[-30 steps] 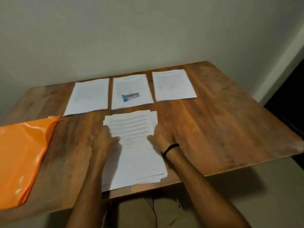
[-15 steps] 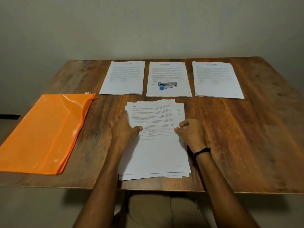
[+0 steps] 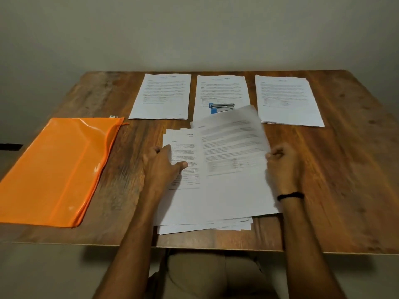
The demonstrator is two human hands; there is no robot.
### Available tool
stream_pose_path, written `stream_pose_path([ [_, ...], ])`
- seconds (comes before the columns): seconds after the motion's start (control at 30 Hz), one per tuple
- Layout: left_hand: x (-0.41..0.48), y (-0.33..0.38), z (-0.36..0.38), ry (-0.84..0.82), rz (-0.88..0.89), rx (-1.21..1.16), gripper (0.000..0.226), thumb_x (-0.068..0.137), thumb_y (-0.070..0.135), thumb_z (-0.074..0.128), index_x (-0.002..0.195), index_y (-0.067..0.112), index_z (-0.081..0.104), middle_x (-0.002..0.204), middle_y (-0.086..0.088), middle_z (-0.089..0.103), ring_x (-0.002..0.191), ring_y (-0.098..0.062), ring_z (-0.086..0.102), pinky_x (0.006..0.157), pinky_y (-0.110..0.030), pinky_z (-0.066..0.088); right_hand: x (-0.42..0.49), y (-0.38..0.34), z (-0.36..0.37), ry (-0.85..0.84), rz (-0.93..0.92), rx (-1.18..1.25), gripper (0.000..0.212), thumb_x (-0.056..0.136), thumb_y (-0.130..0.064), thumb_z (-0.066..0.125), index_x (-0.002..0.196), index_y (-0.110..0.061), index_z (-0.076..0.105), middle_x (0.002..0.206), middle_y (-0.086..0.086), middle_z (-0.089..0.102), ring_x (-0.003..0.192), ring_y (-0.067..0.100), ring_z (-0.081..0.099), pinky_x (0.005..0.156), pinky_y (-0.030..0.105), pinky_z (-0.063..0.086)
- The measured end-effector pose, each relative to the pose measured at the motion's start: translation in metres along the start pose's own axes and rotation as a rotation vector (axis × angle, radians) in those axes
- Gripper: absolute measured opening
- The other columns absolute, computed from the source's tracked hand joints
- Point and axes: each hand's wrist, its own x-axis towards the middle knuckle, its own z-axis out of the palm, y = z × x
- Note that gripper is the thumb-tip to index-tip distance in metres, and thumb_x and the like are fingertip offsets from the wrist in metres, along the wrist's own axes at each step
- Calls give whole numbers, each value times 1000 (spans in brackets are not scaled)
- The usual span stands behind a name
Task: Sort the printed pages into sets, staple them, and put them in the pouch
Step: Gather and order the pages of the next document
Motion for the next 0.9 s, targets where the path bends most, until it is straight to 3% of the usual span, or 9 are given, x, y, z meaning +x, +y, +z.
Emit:
stream_pose_path([
  [0.1, -2, 4, -3, 23, -14, 6, 64, 84, 45, 76, 137, 18, 53, 147, -11, 42, 138, -32, 31, 107, -44, 36, 31, 19, -47, 71, 58, -256, 7, 88, 3, 61, 89, -2, 65, 92, 19, 67, 84, 36, 61, 68, 32, 41],
  [0.2, -2, 5, -3, 13, -18, 35, 65, 85, 47, 75, 138, 18, 53, 147, -11, 43, 139, -32, 33, 107, -43, 35, 50, 46, -84, 59, 155, -362, 10, 84, 7, 65, 94, 9, 68, 101, 30, 67, 90, 43, 61, 79, 39, 46],
  [0.37, -1, 8, -1, 21, -36, 33, 67, 82, 46, 78, 136, 17, 53, 146, -13, 47, 137, -34, 36, 108, -44, 36, 40, 53, -75, 206, 151, -414, 42, 84, -22, 73, 120, -7, 59, 127, 27, 56, 118, 46, 51, 104, 52, 43],
  [0.43, -5, 14, 0, 54, -40, 38, 69, 82, 42, 79, 140, 19, 50, 146, -14, 46, 137, -35, 35, 109, -44, 33, 26, 47, -52, 89, -15, -306, 47, 86, -37, 71, 126, -17, 55, 132, 17, 54, 123, 36, 50, 107, 50, 43],
  [0.5, -10, 24, 0, 88, -17, 63, 73, 85, 36, 78, 147, 20, 45, 152, -13, 40, 140, -33, 30, 113, -45, 29, 14, 49, -27, -55, -161, -426, 50, 89, -50, 67, 130, -22, 58, 140, 11, 52, 133, 32, 42, 115, 50, 32],
  [0.57, -14, 34, 1, 73, 31, 71, 74, 87, 32, 77, 151, 20, 41, 158, -9, 34, 145, -31, 26, 118, -43, 25, 11, 54, -13, -99, -164, -561, 56, 93, -56, 57, 138, -24, 54, 152, 14, 42, 144, 37, 28, 120, 55, 15],
  [0.67, -17, 34, 7, 27, 44, 38, 71, 87, 34, 76, 149, 17, 44, 156, -11, 37, 144, -30, 32, 117, -44, 27, 15, 54, -10, 24, 0, -557, 55, 97, -47, 56, 142, -16, 50, 156, 22, 32, 148, 43, 17, 122, 56, 9],
  [0.77, -17, 30, 8, 10, 32, -3, 64, 88, 33, 75, 142, 13, 49, 148, -14, 46, 135, -32, 41, 111, -43, 34, 4, 26, 2, 151, 21, -496, 46, 96, -35, 62, 135, -11, 56, 143, 21, 49, 136, 39, 38, 111, 50, 36],
  [0.9, -16, 30, 9, -1, 37, 22, 65, 88, 37, 74, 143, 13, 47, 149, -14, 45, 136, -34, 41, 113, -47, 34, -25, -20, 39, -126, -126, -210, 35, 93, -40, 66, 112, -11, 67, 109, 10, 69, 105, 31, 62, 81, 37, 52],
])
